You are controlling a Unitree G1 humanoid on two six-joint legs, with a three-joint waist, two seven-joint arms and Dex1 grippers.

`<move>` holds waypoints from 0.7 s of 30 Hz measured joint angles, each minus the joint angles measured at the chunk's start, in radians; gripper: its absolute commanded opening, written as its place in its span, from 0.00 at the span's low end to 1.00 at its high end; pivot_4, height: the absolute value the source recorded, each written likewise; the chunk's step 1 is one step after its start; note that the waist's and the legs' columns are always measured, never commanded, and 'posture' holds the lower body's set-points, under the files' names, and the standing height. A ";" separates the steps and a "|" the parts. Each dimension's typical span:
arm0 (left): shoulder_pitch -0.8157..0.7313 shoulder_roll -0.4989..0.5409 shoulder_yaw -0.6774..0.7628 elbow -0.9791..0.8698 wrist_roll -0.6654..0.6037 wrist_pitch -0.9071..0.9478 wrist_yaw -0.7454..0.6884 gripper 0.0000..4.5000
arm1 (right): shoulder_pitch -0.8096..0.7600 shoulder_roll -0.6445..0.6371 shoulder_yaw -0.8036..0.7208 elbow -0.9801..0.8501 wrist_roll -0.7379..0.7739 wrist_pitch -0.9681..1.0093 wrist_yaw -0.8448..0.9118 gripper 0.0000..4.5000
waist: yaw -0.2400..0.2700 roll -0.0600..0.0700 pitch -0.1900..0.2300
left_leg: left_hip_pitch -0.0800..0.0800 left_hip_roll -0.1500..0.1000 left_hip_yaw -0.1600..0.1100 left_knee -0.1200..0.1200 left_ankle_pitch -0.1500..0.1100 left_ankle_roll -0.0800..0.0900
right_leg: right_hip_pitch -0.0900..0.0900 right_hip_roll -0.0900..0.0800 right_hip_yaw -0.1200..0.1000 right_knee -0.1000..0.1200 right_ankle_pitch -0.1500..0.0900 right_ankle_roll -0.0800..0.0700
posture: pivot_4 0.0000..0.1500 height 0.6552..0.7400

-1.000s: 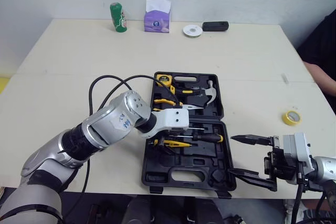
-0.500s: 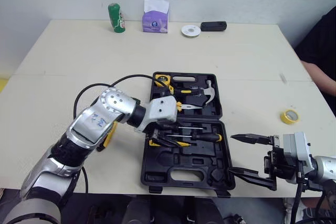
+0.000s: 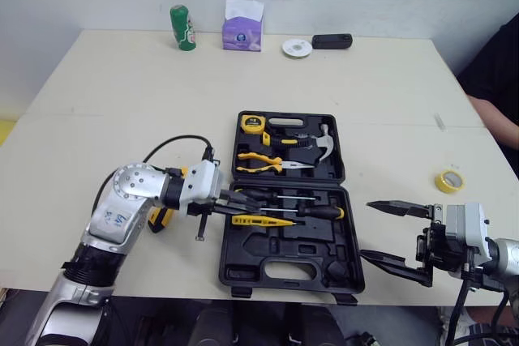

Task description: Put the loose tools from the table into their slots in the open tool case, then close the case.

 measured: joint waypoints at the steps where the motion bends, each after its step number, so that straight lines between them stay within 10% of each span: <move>1: 0.016 -0.021 -0.004 0.019 0.012 -0.046 0.004 0.03 | 0.000 0.001 0.000 0.001 -0.010 -0.007 0.000 1.00 | 0.001 0.000 0.000 | 0.000 0.000 0.000 0.000 0.000 0.000 | 0.000 0.000 0.000 0.000 0.000 0.000 | 1.00 1.00; 21: 0.019 -0.063 -0.096 0.213 0.192 -0.255 0.031 0.03 | 0.023 0.000 -0.022 0.020 -0.018 -0.034 -0.003 1.00 | -0.001 0.000 0.000 | 0.000 0.000 0.000 0.000 -0.001 0.001 | 0.000 -0.001 -0.001 0.000 0.000 0.000 | 1.00 1.00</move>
